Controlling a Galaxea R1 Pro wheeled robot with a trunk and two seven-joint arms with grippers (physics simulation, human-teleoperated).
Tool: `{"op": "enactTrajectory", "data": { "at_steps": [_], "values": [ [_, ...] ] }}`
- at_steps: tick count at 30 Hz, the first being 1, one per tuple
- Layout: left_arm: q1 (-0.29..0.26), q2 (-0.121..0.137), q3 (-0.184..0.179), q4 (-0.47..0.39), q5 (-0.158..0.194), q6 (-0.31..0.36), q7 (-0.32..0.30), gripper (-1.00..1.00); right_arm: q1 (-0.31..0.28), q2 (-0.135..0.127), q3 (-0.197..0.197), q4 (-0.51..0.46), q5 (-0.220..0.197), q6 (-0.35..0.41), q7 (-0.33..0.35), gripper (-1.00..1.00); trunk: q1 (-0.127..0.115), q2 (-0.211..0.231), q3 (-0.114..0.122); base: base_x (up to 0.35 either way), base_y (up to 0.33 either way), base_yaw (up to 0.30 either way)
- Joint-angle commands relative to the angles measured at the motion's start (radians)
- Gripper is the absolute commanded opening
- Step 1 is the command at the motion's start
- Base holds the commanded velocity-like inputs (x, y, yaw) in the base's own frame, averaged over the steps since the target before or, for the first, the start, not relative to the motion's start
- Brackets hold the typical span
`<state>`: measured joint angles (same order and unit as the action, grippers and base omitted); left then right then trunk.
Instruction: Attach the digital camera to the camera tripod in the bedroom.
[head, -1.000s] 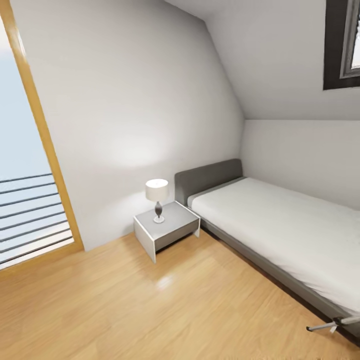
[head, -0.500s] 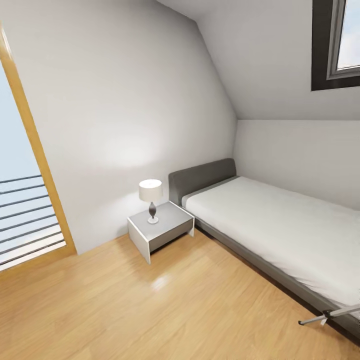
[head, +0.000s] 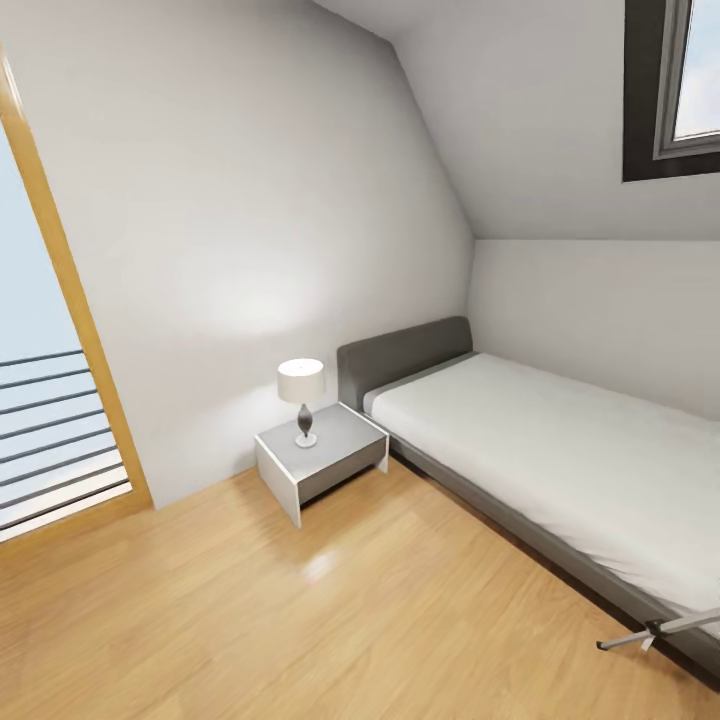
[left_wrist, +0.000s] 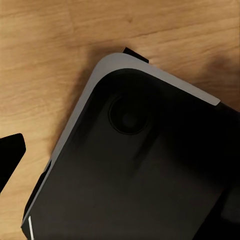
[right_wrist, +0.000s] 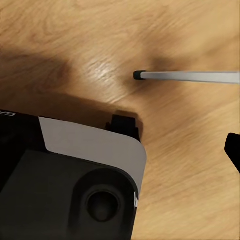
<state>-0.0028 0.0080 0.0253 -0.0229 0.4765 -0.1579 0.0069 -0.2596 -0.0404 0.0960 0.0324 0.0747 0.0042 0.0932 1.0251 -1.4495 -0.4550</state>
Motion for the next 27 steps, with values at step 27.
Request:
{"op": "enactTrajectory", "data": {
  "at_steps": [27],
  "values": [
    [-0.012,0.079,0.006,-0.222,-0.013,0.204,0.006,1.00,-0.002,0.016,0.033,-0.049,0.078,0.041,0.012,1.00,0.000,-0.001,-0.001,0.000,0.000,0.000]
  ]
}}
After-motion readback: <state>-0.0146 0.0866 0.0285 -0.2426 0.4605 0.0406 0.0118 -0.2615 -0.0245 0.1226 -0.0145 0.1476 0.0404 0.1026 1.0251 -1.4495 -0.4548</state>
